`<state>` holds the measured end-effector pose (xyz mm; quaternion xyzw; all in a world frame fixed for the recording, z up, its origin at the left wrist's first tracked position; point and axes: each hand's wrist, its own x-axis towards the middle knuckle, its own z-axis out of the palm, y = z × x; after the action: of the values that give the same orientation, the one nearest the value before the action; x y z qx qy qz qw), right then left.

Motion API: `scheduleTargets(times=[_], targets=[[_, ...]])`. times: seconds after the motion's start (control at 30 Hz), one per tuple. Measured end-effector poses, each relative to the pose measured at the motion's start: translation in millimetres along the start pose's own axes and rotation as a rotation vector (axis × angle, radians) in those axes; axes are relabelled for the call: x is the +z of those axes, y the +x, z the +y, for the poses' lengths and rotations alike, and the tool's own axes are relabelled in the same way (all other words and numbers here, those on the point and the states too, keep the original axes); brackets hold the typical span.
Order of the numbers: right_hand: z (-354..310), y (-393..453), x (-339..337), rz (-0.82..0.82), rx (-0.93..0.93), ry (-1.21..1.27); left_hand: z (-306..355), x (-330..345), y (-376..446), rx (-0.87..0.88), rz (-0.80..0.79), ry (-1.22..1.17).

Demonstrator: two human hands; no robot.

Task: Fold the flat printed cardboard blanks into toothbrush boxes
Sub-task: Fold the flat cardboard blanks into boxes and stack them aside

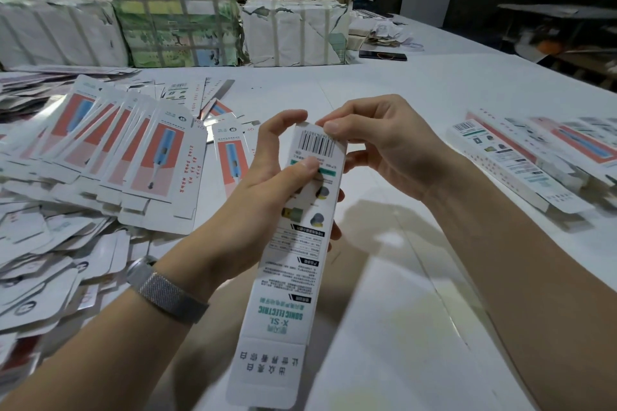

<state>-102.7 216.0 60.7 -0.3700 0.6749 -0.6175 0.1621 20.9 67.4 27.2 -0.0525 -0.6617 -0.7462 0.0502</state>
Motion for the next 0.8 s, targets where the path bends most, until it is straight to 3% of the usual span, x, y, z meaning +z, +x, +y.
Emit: scheduleTargets(times=[0.33, 0.6, 0.7, 0.8], targets=[[5, 1, 4, -0.028, -0.074, 0.068, 0, -4, 0, 0.033, -0.012, -0.063], [8, 1, 12, -0.073, -0.042, 0.188, -1, -4, 2, 0.097, 0.125, -0.059], [6, 2, 20, 0.047, -0.063, 0.039, -1, 0, 4, 0.123, 0.183, 0.009], [5, -1, 37, 0.229, -0.184, -0.41, -1, 2, 10, 0.173, 0.237, -0.019]])
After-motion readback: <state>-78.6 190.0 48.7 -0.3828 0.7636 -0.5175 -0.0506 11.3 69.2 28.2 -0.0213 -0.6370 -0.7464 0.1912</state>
